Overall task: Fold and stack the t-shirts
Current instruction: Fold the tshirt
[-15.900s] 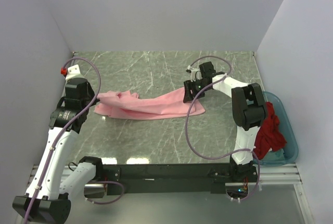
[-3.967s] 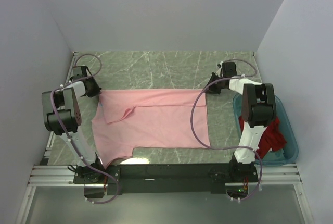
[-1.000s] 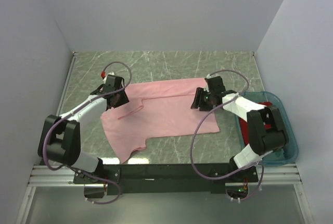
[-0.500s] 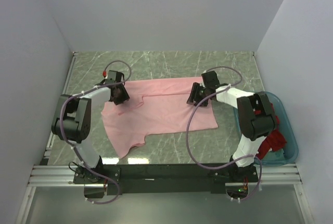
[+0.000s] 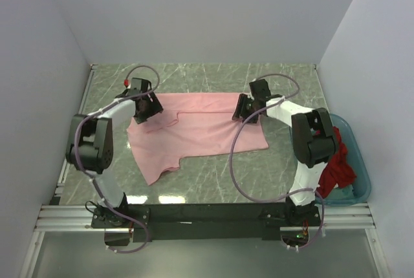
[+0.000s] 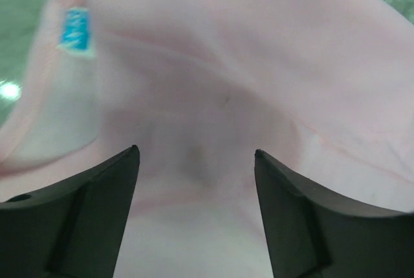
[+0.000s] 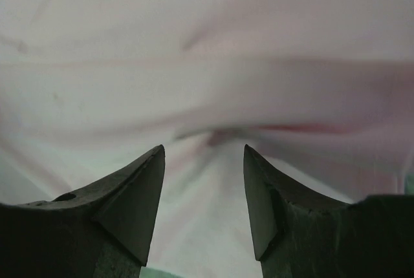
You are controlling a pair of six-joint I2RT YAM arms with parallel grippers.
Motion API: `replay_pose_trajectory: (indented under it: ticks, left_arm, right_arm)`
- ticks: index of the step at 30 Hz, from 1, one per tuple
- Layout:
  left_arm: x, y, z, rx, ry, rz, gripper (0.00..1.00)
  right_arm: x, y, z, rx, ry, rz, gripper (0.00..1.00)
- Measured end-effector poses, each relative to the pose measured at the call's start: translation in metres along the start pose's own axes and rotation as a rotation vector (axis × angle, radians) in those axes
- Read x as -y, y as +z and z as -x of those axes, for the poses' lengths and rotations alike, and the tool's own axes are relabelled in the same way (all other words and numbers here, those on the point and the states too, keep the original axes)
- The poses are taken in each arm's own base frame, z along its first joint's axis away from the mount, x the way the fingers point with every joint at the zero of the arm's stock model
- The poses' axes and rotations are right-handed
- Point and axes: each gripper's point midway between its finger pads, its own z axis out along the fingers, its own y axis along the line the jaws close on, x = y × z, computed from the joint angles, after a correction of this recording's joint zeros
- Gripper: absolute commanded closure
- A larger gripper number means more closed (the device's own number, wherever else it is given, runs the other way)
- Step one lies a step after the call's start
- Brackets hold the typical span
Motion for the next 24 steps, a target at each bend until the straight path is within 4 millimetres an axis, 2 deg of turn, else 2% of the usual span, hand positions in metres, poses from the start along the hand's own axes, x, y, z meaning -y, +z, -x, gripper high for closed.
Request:
replay_pose_trajectory:
  ticks: [2, 7, 9, 11, 13, 18, 24]
  left_arm:
    - [-0.005, -0.02, 0.003, 0.028, -0.015, 0.006, 0.2]
    - [-0.023, -0.104, 0.012, 0.173, -0.082, -0.025, 0.25]
    - [-0.036, -0.13, 0.007, 0.223, -0.12, -0.037, 0.28]
    - [-0.052, -0.14, -0.007, 0.23, -0.143, -0.021, 0.32]
    - [-0.071, -0.139, -0.026, 0.212, -0.162, 0.021, 0.36]
    - [-0.11, -0.12, -0.074, 0.101, -0.167, 0.15, 0.51]
    - [-0.124, -0.103, -0.09, 0.039, -0.168, 0.233, 0.54]
  right_arm:
    - [0.005, -0.011, -0.009, 0.004, 0.0, -0.012, 0.41]
    - [0.022, -0.058, -0.039, 0.031, -0.006, -0.052, 0.37]
    - [0.028, -0.075, -0.046, 0.063, -0.011, -0.067, 0.36]
    - [0.034, -0.092, -0.049, 0.1, -0.014, -0.088, 0.34]
    - [0.041, -0.105, -0.051, 0.134, -0.013, -0.113, 0.32]
    - [0.058, -0.125, -0.055, 0.195, -0.001, -0.168, 0.31]
    - [0.073, -0.132, -0.065, 0.201, 0.011, -0.215, 0.31]
